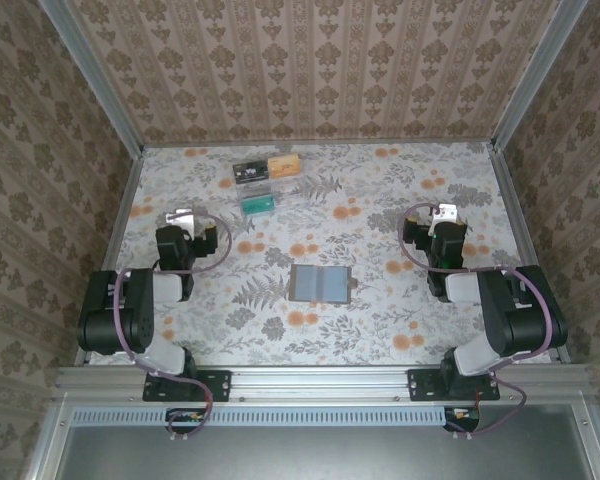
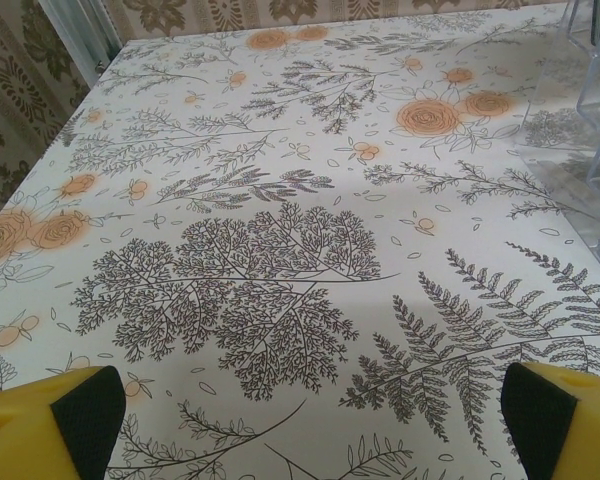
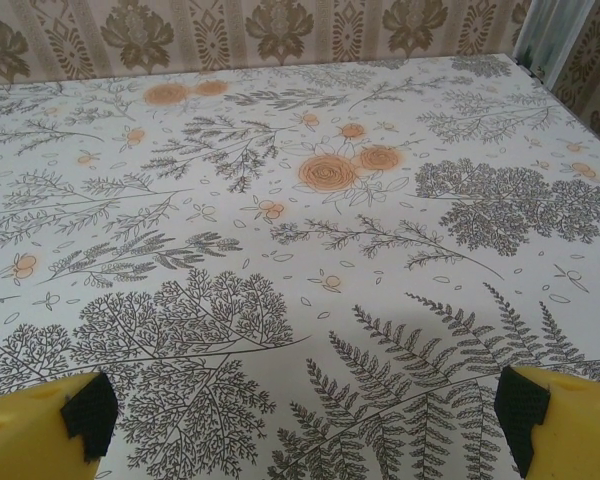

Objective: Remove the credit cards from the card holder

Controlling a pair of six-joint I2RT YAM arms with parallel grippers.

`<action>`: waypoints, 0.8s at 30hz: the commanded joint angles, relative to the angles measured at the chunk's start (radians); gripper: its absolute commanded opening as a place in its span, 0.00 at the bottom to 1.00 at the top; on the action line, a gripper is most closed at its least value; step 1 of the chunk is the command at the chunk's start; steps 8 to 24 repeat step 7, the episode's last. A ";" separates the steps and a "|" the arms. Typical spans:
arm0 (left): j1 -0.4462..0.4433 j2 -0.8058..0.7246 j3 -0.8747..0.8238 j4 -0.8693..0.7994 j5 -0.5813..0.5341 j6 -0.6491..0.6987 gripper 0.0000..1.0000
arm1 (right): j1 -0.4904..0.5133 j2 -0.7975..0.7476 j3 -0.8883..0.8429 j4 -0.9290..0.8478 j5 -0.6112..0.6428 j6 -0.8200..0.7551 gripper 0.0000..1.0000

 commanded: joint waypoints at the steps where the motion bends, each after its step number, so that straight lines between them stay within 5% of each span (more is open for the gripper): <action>1: -0.007 -0.004 0.004 0.034 0.008 0.020 1.00 | 0.000 0.004 -0.005 0.038 -0.019 -0.017 1.00; 24: -0.002 -0.003 0.007 0.029 0.028 0.021 1.00 | 0.000 0.004 -0.005 0.039 -0.020 -0.017 1.00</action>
